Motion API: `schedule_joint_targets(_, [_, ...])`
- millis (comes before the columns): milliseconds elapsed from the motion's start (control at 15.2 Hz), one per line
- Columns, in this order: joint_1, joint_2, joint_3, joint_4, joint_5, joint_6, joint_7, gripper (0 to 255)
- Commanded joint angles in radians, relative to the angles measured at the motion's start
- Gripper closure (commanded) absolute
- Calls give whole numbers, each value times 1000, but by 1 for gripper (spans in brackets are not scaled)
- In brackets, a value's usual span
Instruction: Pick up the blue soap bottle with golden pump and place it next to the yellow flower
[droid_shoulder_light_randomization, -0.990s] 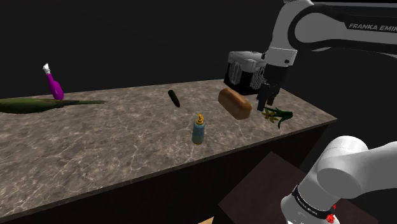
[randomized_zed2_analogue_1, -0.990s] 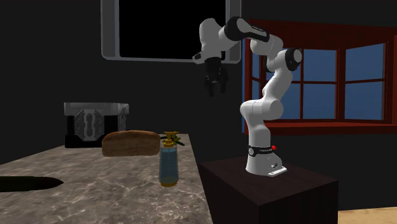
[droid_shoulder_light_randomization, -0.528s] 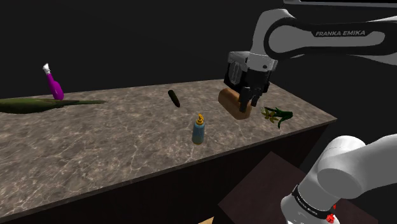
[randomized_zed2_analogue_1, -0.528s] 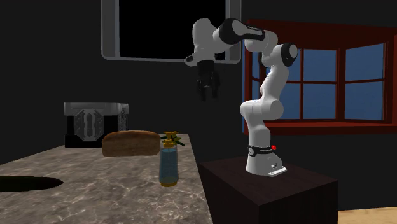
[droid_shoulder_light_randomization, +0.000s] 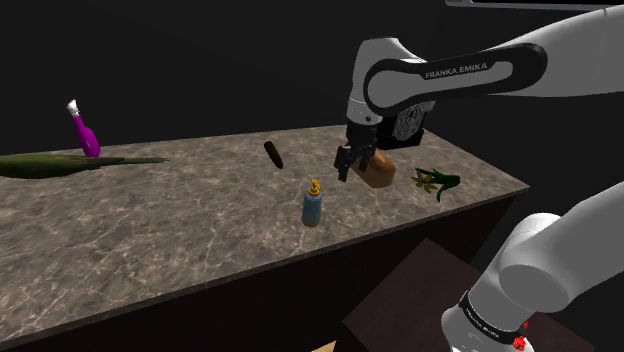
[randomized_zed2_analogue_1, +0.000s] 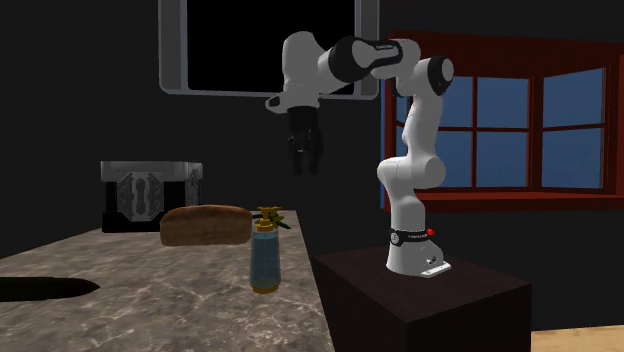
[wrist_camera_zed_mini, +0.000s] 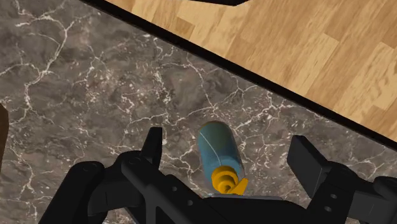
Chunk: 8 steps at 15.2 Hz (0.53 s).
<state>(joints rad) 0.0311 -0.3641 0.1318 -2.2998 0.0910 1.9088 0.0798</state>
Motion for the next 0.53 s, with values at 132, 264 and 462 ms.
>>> schedule_joint_targets(132, [-1,153,36,87,-36,84,58,0])
schedule_joint_targets(264, [0,228,50,137,-61,116,90,0])
schedule_joint_targets(462, [4,343,67,223,-106,154,139,0])
